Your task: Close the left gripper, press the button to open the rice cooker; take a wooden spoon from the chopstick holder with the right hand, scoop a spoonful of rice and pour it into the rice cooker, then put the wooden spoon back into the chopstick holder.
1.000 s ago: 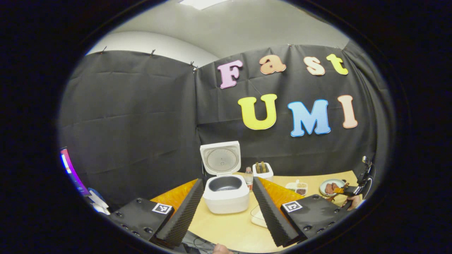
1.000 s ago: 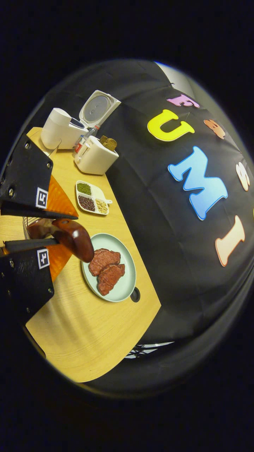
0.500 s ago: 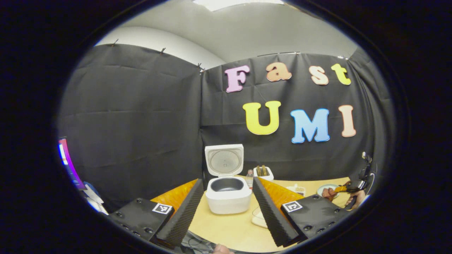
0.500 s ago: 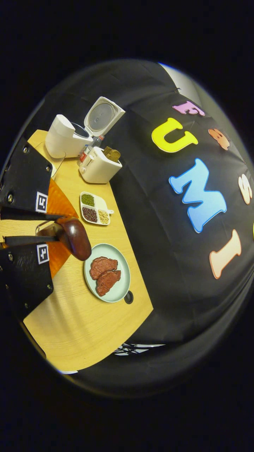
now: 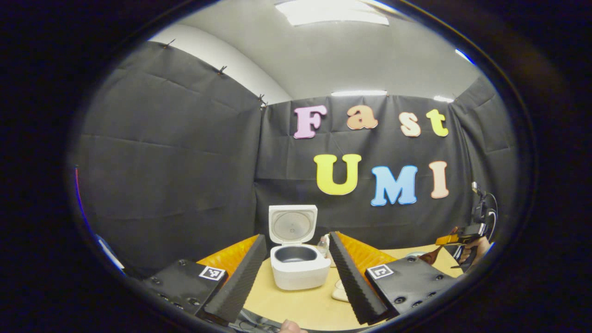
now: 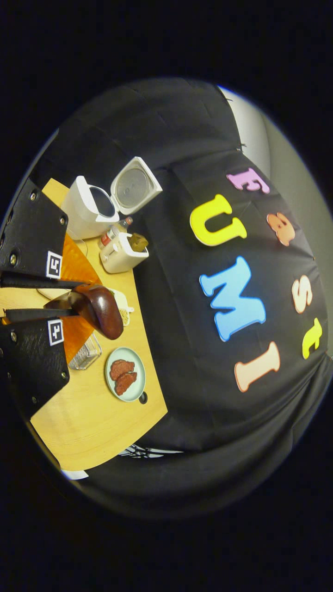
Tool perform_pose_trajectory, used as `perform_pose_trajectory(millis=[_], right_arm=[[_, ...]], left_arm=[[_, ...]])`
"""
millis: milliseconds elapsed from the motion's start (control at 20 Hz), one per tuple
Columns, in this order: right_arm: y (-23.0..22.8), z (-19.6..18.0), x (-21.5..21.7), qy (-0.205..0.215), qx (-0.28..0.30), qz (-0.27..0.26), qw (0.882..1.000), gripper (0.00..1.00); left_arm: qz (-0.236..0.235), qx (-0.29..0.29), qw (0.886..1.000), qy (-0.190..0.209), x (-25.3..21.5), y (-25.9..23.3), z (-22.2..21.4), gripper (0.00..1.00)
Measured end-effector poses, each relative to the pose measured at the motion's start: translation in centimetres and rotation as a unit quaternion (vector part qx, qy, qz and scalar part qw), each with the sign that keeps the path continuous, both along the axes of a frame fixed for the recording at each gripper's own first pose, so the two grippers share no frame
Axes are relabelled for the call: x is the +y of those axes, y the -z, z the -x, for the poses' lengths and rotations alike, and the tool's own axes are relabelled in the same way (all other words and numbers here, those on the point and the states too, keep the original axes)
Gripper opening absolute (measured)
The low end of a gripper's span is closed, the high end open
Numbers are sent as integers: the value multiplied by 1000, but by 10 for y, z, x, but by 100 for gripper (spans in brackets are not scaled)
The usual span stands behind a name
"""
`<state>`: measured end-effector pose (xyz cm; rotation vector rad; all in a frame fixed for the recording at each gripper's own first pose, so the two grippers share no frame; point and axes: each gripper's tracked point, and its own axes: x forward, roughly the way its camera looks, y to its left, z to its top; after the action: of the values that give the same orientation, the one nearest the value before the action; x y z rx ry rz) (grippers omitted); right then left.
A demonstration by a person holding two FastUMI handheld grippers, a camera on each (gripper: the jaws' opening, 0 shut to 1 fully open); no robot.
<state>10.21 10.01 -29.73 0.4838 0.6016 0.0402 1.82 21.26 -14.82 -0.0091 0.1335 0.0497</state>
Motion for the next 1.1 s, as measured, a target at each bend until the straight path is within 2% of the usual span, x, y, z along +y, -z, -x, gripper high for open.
perform_pose_trajectory(millis=[200,500,700,900,950,1050,1100], right_arm=[[-3,-1,74,-52,11,7,999,18],[43,-53,143,-93,42,7,995,18],[100,-86,164,-106,72,24,992,18],[151,-100,170,-122,101,53,986,18],[163,-102,173,-131,103,66,984,18],[186,-99,181,-147,118,81,979,18],[195,-97,187,-155,127,80,977,18]], left_arm=[[21,-11,1000,5,28,-10,-3,95],[13,9,999,-45,86,9,-11,94],[-14,36,997,-69,106,26,-28,93],[-27,67,995,-75,103,47,-59,94],[-31,75,994,-73,100,51,-66,100],[-39,87,993,-72,97,61,-75,93],[-41,91,992,-73,96,64,-76,93]])
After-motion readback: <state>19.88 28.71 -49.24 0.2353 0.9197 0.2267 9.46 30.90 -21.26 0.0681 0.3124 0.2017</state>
